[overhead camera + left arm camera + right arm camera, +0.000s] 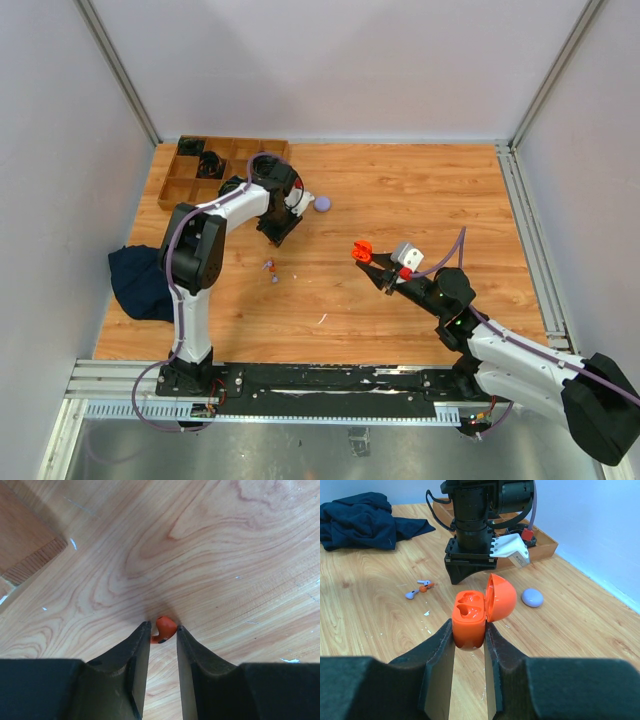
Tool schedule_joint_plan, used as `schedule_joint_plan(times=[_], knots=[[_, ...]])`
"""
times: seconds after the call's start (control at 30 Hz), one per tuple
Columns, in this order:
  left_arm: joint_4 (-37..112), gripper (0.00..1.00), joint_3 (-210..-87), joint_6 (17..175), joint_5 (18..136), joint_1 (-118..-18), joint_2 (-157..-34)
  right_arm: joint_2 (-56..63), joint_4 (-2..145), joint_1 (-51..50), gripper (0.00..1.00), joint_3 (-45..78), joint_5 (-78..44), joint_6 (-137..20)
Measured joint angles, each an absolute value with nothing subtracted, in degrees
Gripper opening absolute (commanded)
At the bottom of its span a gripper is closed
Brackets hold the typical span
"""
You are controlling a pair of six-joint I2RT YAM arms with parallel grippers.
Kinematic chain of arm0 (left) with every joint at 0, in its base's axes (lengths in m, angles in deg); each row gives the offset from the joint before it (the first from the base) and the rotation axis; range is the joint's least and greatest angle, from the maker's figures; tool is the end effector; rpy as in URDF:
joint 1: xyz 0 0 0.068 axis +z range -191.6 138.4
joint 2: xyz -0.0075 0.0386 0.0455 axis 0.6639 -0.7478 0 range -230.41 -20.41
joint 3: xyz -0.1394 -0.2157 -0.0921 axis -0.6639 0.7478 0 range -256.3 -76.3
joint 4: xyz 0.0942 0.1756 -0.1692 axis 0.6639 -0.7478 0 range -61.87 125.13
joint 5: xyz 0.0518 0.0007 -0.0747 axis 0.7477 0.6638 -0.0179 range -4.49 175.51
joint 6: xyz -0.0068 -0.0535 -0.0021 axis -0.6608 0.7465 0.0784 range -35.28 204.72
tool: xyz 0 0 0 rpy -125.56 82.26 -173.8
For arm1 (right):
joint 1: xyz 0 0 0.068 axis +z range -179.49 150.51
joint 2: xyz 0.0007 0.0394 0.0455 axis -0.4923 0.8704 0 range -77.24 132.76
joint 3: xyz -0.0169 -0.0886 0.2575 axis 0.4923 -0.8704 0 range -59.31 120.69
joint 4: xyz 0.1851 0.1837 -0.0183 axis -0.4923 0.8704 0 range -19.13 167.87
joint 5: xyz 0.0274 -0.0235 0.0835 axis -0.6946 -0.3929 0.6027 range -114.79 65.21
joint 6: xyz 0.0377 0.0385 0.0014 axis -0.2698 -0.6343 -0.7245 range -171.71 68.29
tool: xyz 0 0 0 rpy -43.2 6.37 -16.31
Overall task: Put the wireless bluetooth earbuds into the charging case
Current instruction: Pick up the earbud from the center of the board.
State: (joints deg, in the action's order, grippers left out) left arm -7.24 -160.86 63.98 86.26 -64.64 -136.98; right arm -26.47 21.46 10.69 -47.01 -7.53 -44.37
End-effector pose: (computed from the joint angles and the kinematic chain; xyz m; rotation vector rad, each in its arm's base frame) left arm 0.3748 -0.1589 0.1651 1.0672 2.6630 0.0109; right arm 0.1370 0.1295 0.2332 -0.7993 1.1771 0.6832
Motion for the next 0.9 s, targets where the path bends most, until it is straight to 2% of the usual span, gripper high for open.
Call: schedule_joint_plan(times=[0.13, 0.5, 0.73, 0.9], knots=[[-7.31, 0.32, -160.95, 64.01, 86.26, -64.64, -137.05, -26.47, 21.49, 10.69, 0.1, -47.01, -7.53, -44.33], [-7.7, 0.2, -161.69, 66.0, 85.73, -64.64, -137.62, -26.45, 21.62, 10.69, 0.1, -47.01, -7.51, -44.31], [-4.31, 0.2, -158.61, 71.13, 84.05, -64.6, -134.91, -26.32, 21.88, 10.69, 0.1, -47.01, -7.51, -44.31], [-0.25, 0.2, -153.47, 76.68, 82.59, -64.67, -128.09, -26.17, 21.88, 10.69, 0.1, -47.01, -7.49, -44.33]])
